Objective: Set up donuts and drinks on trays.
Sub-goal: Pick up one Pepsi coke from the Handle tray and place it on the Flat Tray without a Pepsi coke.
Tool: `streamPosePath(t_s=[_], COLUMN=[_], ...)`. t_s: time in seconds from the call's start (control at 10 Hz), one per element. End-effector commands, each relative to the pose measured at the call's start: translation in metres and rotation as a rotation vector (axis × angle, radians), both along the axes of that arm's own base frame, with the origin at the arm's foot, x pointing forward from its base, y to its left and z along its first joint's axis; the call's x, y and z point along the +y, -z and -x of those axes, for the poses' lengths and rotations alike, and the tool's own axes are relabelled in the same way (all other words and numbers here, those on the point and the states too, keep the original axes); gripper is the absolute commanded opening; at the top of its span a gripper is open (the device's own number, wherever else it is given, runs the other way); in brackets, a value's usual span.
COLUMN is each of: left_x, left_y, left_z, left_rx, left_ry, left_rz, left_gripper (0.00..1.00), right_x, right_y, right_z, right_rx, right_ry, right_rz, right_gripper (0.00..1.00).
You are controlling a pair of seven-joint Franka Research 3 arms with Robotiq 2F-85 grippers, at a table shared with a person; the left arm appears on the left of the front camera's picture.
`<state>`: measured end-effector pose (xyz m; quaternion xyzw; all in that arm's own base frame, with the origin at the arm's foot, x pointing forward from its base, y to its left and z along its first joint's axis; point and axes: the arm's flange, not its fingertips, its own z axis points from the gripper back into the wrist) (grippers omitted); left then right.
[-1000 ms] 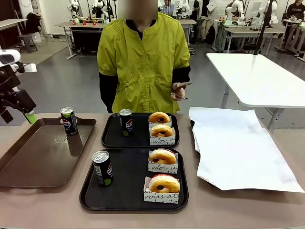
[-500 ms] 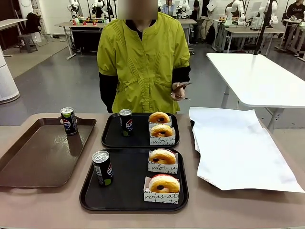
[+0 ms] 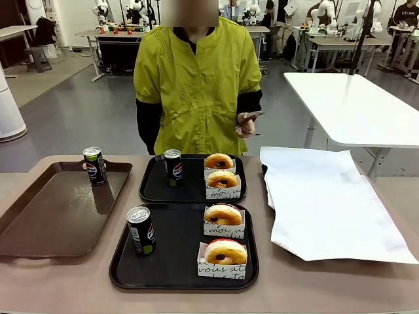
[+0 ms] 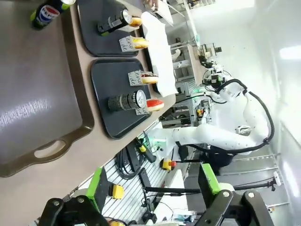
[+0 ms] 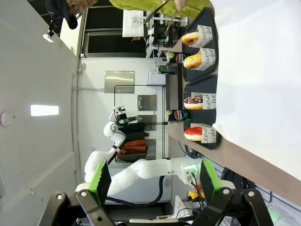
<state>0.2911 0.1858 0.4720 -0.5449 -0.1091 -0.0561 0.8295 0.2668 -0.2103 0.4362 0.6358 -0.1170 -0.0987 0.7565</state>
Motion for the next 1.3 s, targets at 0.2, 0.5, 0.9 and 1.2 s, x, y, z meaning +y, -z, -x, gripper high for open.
streamPosePath(t_s=[0.2, 0.5, 0.9, 1.2], left_x=[0.0069, 0.0070, 0.0070, 0.0070], left_y=[0.0077, 0.0145, 0.0145, 0.0145], left_z=[-0.0034, -0.0029, -0.0029, -0.0029], left_rx=[0.028, 0.050, 0.050, 0.050], left_ry=[-0.010, -0.010, -0.010, -0.010], left_rz=[0.000, 0.011, 0.011, 0.011], left_gripper=[1.00, 1.00, 1.00, 1.00], right_x=[0.0014, 0.0014, 0.0014, 0.0014], right_y=[-0.0001, -0.0001, -0.0001, -0.0001], right_z=[-0.0007, -0.0007, -0.0007, -0.0007], right_rx=[-0.020, -0.020, -0.020, -0.020], right_ry=[0.005, 0.005, 0.005, 0.005], right_rz=[-0.017, -0.017, -0.017, -0.017], right_gripper=[1.00, 1.00, 1.00, 1.00])
